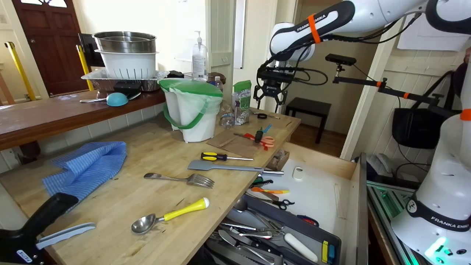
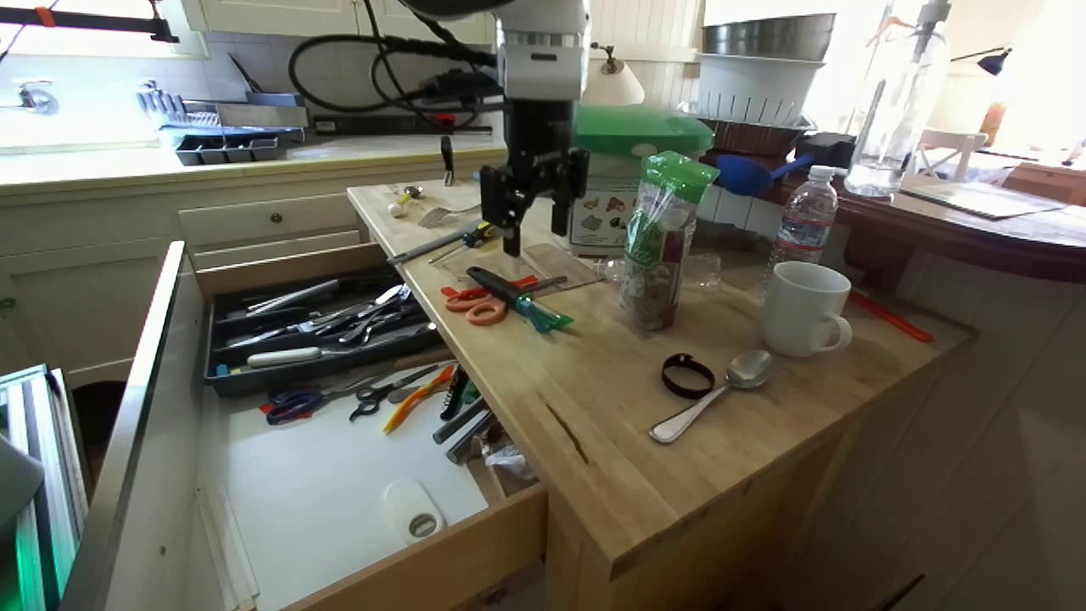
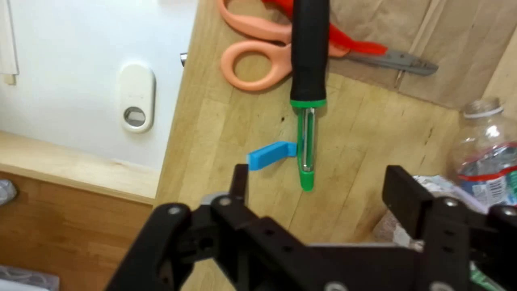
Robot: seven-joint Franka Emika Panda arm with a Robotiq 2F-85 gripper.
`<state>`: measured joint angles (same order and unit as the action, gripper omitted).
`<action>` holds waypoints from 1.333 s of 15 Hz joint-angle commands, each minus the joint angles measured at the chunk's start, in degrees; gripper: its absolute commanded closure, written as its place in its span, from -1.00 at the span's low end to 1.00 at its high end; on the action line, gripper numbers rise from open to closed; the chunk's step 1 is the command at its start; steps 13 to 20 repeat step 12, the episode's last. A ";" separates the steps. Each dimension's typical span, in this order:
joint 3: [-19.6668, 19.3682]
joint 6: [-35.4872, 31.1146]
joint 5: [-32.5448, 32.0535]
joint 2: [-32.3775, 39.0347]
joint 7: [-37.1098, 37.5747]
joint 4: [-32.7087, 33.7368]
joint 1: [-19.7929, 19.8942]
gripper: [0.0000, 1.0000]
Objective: Pick up the folk and knife from the drawer and put them on the counter
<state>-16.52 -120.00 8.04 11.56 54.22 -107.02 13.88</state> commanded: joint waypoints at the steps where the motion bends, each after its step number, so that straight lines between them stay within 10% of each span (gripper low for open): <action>1: 2.38 3.63 -5.48 -11.05 -3.44 -6.51 -3.33 -1.00; 10: 11.33 6.34 -6.41 -20.10 -18.75 -11.93 -7.92 -1.00; 20: 11.72 6.04 -5.95 -18.95 -16.03 -10.38 -7.35 -1.00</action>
